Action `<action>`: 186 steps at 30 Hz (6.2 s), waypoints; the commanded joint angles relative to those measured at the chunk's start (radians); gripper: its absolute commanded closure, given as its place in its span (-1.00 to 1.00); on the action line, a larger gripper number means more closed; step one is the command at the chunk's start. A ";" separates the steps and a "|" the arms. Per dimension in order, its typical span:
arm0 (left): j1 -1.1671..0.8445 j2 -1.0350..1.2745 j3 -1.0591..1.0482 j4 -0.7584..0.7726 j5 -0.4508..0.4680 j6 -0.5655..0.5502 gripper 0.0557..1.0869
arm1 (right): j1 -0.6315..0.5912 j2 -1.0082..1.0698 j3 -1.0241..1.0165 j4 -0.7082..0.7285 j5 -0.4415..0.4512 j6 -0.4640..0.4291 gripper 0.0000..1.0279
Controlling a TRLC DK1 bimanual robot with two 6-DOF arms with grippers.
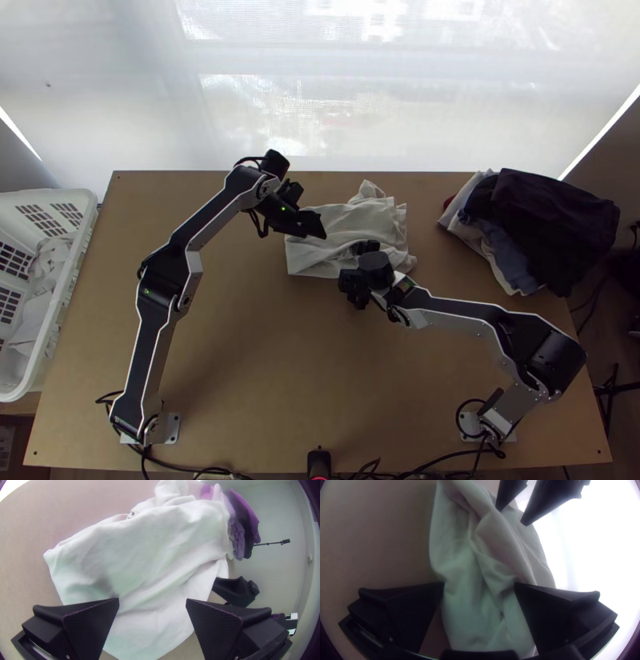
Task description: Fold the t-shirt
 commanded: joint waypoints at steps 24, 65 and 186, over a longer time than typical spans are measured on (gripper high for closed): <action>-0.008 0.019 -0.002 -0.015 0.000 0.005 -0.90 | 0.075 -0.039 -0.064 0.212 0.152 -0.107 -0.91; 0.047 -0.219 -0.014 -0.115 0.005 0.030 -0.90 | -0.015 0.247 0.186 0.170 0.149 -0.184 0.95; 0.441 -1.196 -0.589 -0.101 -0.083 -0.036 -0.90 | -0.840 -0.764 0.057 -0.258 -0.144 0.256 -0.90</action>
